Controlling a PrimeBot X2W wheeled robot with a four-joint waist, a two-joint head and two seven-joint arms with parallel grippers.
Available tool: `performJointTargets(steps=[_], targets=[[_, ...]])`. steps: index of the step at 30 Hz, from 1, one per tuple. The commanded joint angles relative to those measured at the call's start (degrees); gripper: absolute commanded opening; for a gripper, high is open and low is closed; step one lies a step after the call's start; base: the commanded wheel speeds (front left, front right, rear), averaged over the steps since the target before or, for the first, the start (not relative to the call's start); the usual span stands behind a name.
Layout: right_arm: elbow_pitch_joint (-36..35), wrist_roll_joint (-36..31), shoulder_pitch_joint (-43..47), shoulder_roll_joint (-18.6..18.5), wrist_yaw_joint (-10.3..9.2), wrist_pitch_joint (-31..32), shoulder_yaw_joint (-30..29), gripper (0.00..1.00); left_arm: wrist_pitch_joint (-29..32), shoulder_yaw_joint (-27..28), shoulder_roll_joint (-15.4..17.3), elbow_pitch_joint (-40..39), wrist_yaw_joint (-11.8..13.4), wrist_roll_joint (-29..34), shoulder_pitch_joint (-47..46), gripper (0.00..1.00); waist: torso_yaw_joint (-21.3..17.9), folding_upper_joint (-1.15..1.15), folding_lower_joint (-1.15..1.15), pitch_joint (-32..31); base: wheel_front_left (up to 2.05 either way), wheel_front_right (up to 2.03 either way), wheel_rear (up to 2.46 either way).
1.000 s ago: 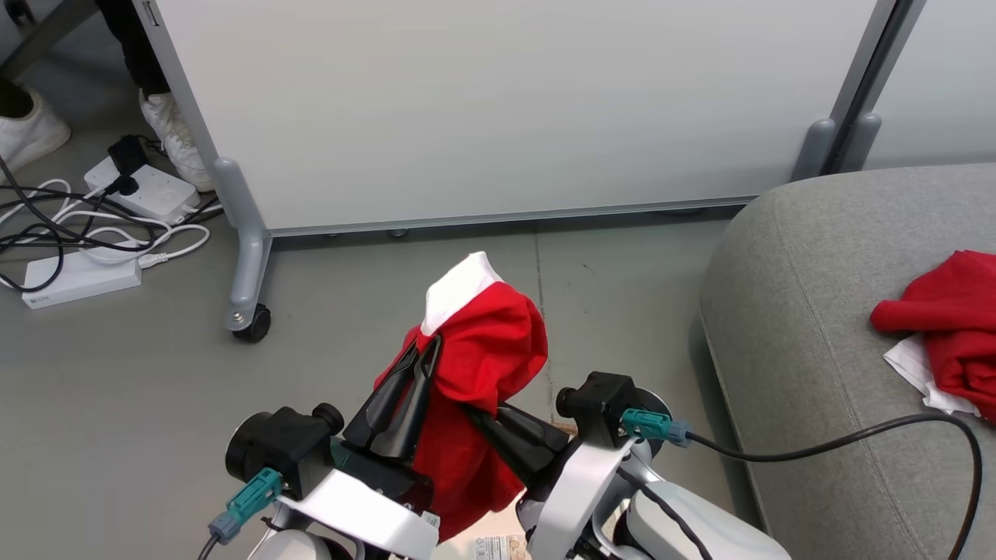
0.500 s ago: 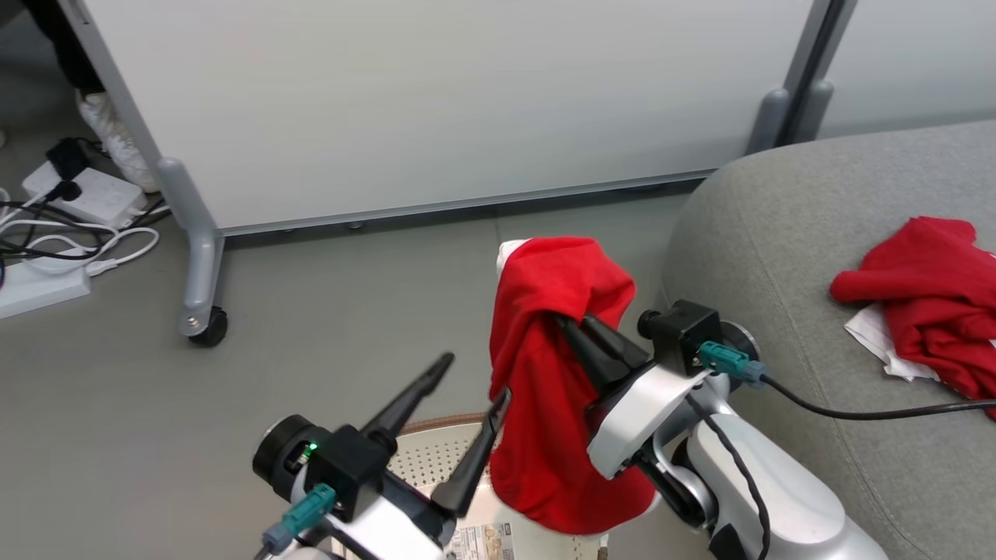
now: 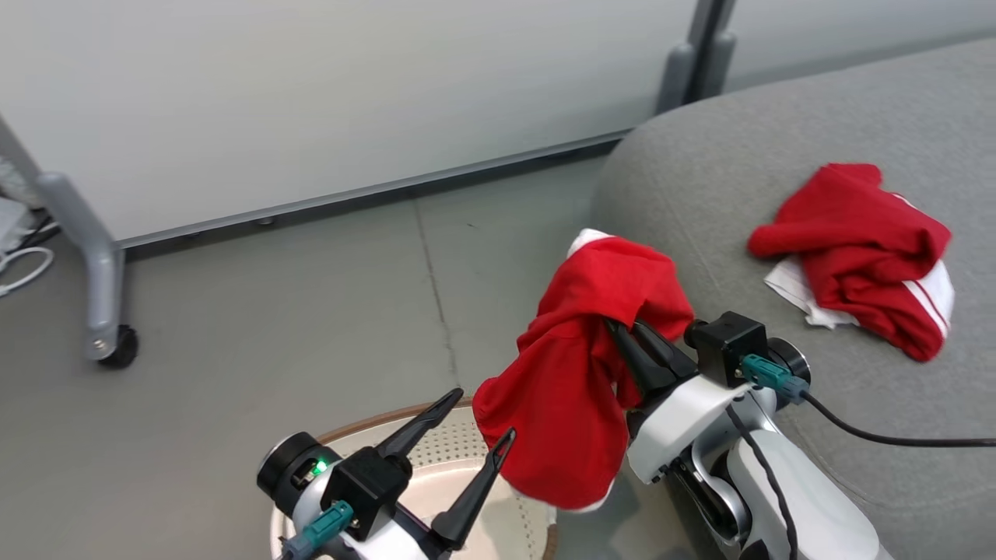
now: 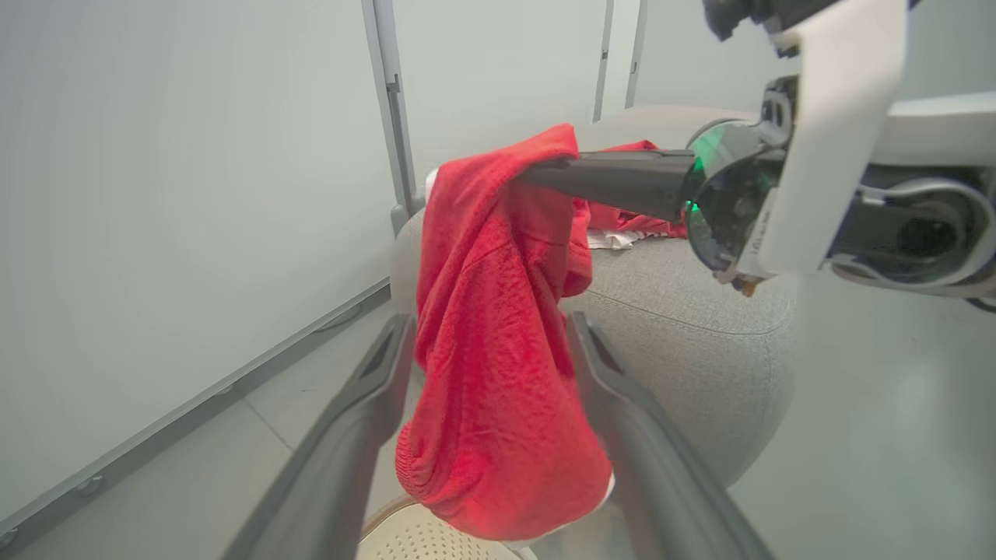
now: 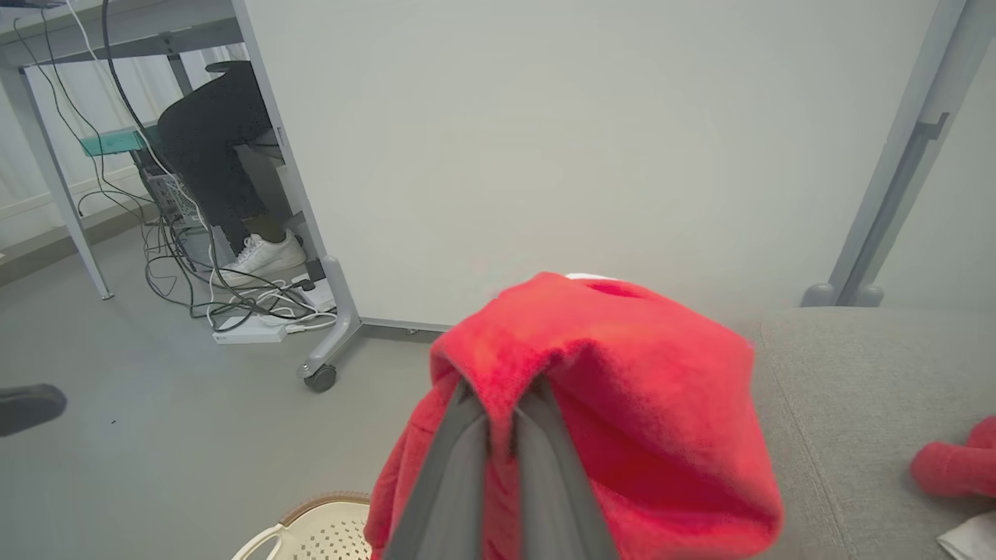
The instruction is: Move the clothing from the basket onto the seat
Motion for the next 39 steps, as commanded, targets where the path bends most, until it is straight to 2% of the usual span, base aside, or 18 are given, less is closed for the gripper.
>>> performJointTargets(steps=[1, 14, 25, 31, 39], targets=[[-0.8, -0.3, 0.9, -0.2, 0.04, 0.4, -0.6, 0.0, 0.0, 0.3, 0.5, -0.3, 0.1, 0.4, -0.6, 1.0, -2.6, 0.0, 0.0, 1.4, 0.0, 0.0, 0.0], [-5.9, -2.8, 3.0, -0.2, 0.04, 1.2, -4.9, 0.0, 1.9, 0.0, 3.6, -3.5, -0.3, 1.5, -2.3, 1.0, -13.3, 0.0, 0.0, 6.1, 0.0, 0.0, 0.0], [-9.1, -0.3, 2.1, -0.3, 0.04, -0.4, -10.4, 0.0, 3.4, 0.5, 5.9, -6.1, -0.4, 2.1, -4.0, 1.0, -17.0, 0.0, 0.0, 9.8, 0.0, 0.0, 0.0], [-8.7, 1.0, -6.4, -0.3, 0.04, -1.6, -16.0, 0.0, 4.4, 1.2, 7.4, -8.4, -0.7, 2.6, -5.8, 1.0, -17.5, 0.0, 0.0, 12.3, 0.0, 0.0, 0.0], [-3.1, -1.4, -25.1, -0.2, 0.04, -3.1, -26.2, 0.0, 4.7, 2.1, 9.8, -11.7, -1.9, 4.2, -9.8, 1.0, -14.9, 0.0, 0.0, 17.6, 0.0, 0.0, 0.0]])
